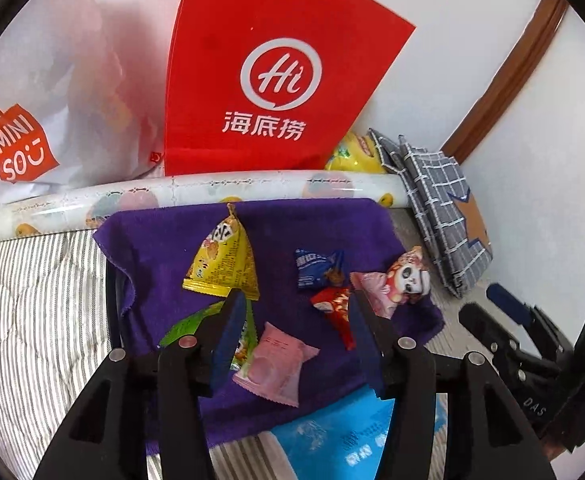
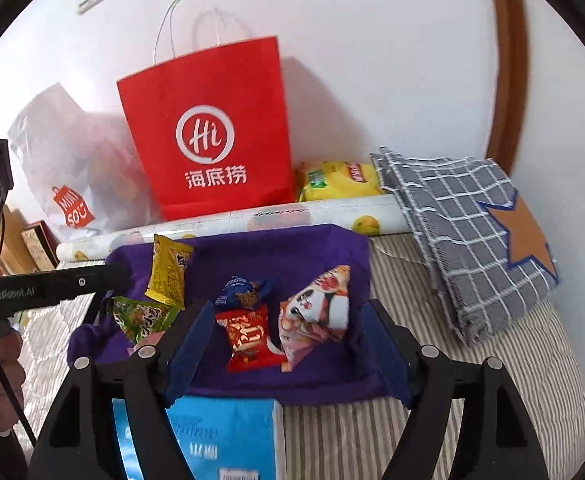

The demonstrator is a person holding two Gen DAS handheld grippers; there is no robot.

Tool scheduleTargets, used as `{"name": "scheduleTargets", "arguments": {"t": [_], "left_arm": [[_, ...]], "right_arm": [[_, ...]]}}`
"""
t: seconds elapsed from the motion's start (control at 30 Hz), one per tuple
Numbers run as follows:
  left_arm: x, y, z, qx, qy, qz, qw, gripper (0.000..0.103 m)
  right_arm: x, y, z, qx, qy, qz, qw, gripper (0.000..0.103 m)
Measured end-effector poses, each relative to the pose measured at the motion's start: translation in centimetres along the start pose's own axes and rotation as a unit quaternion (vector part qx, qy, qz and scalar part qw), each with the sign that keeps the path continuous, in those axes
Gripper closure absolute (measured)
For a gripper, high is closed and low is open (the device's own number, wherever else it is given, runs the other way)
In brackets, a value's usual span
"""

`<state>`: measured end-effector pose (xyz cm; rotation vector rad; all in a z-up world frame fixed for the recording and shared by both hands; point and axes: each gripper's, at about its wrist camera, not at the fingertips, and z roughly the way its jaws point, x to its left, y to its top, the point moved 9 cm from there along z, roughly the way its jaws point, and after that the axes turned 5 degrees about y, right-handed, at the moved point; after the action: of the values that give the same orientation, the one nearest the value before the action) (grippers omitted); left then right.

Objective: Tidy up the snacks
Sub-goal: 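Move both open tools back to the snack pile beside the tissue box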

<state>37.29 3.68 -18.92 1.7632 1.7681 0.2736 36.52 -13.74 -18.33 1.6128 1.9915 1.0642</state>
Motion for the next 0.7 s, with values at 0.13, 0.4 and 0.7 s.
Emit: {"name": "scheduleTargets", "arguments": {"t": [0.13,0.4,0.7], "left_arm": [[-1.0,-0.1,-1.4,-0.003,-0.007,0.008,0.9999,0.050],[-3.2,-0.2,-5.2,-0.031,-0.003,0.040,0.9987,0.045],[-3.7,-3.8,-9.2,-0.043,0.008,0.057,0.9974,0.042]], "right_arm": [[-0.2,-1.1,-1.3,0.014,-0.004,0.006,1.000,0.028],[-0.3,-3.3,-4.5,0.033,-0.023,0.014,0.999,0.028],[0.3,-5.1,-8.8,0.013,-0.089,-0.006,0.996,0.013]]}}
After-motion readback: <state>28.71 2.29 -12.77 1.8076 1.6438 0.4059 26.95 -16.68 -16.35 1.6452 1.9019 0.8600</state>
